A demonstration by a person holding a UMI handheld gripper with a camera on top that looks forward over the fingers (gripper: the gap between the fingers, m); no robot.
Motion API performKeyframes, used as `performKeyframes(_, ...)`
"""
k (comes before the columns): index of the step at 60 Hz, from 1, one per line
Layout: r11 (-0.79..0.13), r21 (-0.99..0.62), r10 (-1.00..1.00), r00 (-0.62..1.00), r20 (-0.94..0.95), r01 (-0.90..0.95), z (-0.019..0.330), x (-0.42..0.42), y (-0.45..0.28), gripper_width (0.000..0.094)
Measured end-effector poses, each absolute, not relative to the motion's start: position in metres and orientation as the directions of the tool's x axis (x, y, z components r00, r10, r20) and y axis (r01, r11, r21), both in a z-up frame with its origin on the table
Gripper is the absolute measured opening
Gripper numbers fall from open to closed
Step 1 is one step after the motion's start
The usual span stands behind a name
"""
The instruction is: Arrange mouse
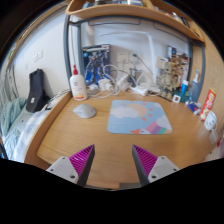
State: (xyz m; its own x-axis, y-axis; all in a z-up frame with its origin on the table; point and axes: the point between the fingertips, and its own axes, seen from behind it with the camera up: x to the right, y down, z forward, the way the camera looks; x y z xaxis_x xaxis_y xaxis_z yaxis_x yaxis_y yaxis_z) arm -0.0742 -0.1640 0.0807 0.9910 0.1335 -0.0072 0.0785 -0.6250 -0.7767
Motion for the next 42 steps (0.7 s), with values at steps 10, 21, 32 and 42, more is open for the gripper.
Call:
performKeyframes(10, -0.654, -0.745, 0.206, 0.979, -0.008, 0.132, 0.095, -0.094, -0.134, 0.0757)
performKeyframes(21, -0.690, -0.709, 0.207, 0.978, 0.001, 0.147, 0.107, -0.080, -0.080, 0.0754)
performKeyframes(32, -0.714, -0.683, 0.172, 0.984, 0.044, 0.155, 0.134, -0.035, -0.024, 0.0739)
performKeyframes(42, -0.731, -0.668, 0.133, 0.989, 0.057, 0.137, 0.165, 0.006, 0.020, 0.0724)
